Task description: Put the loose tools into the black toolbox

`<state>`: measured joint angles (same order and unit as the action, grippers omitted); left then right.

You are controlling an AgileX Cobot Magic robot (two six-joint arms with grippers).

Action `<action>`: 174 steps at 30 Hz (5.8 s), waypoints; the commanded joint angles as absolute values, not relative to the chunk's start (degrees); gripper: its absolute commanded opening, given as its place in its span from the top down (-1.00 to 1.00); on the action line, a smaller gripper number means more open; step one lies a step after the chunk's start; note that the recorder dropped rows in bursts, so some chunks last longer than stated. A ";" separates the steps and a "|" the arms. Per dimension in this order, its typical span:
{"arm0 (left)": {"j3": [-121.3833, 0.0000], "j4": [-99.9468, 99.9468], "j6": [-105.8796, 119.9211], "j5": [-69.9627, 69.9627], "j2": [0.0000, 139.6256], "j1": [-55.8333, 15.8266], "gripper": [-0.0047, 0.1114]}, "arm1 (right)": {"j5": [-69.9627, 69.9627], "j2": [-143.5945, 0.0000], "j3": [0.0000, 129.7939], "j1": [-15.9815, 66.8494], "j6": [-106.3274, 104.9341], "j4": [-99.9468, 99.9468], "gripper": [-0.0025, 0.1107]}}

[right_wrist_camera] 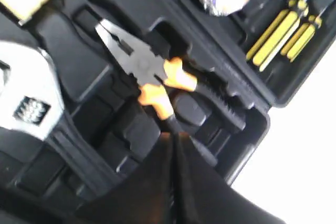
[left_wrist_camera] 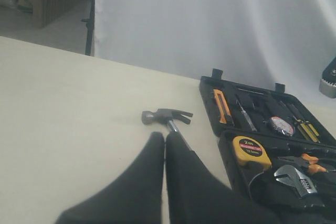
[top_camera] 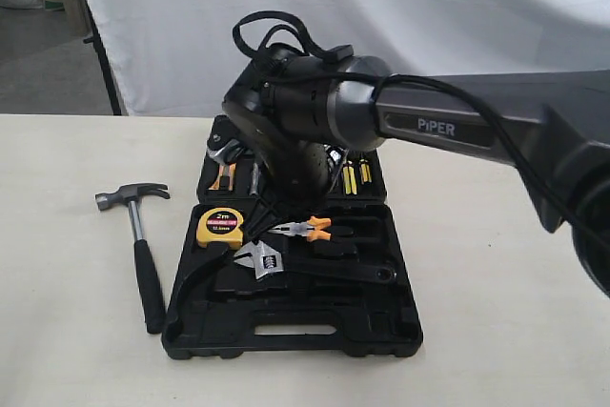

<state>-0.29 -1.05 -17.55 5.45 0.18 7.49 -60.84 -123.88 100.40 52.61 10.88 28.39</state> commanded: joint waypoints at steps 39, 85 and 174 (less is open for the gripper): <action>-0.44 -1.30 -17.82 5.03 0.00 8.94 0.91 | -51.49 -127.53 93.69 49.75 1.23 16.43 0.96; -0.44 -1.30 -17.82 5.03 0.00 8.94 0.91 | -50.32 -121.15 93.81 47.78 3.23 21.10 0.96; -0.44 -1.30 -17.82 5.03 0.00 8.94 0.91 | -38.29 -122.83 92.55 45.41 -15.69 -8.88 0.96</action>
